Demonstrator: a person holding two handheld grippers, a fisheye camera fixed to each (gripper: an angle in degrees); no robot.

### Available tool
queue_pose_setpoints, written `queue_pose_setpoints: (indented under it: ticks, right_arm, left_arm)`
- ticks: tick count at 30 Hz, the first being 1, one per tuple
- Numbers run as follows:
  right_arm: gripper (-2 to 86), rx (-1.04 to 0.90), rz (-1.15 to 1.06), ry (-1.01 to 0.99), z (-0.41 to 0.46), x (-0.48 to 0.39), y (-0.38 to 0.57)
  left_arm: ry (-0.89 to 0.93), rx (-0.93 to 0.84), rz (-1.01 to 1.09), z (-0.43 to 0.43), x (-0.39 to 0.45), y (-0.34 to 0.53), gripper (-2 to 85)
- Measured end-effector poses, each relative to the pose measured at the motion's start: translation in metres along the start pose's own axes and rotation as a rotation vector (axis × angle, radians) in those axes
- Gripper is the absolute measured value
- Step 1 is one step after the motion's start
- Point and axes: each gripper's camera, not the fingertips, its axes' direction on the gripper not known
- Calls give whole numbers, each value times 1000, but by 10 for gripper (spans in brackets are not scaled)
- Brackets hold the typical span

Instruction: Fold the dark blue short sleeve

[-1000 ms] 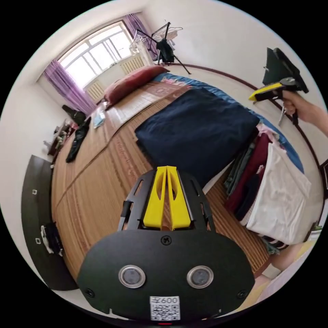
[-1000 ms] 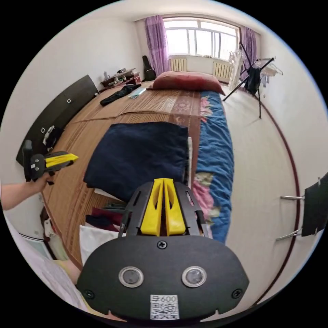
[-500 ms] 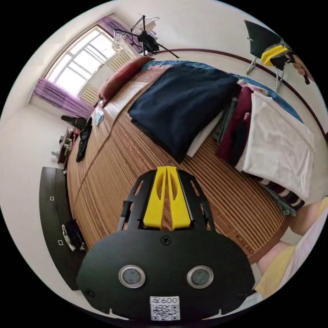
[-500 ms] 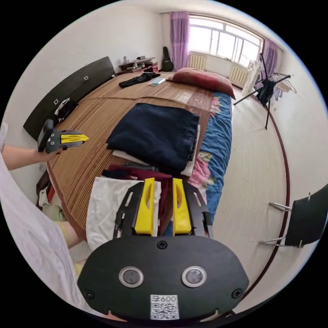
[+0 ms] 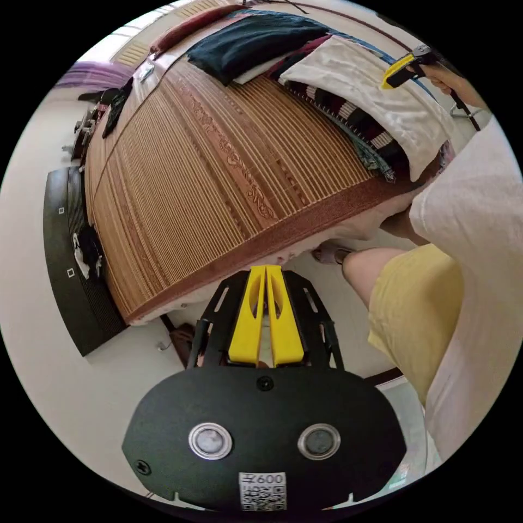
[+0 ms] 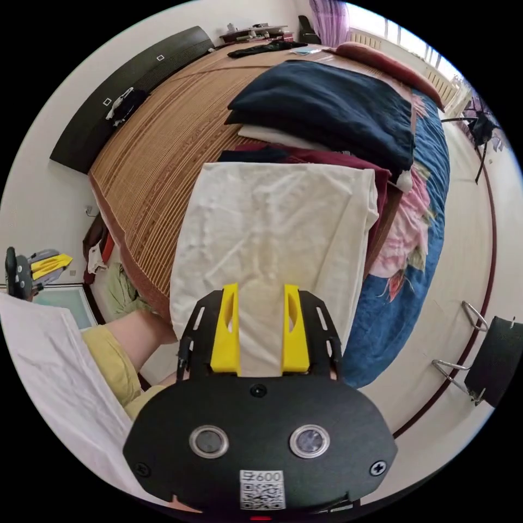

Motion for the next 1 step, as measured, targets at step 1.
queue_pose_setpoints:
  ticks: [1]
  right_arm:
    - [83, 8, 33, 43, 6, -4, 0]
  left_arm:
    - [23, -27, -63, 2, 1, 23, 3]
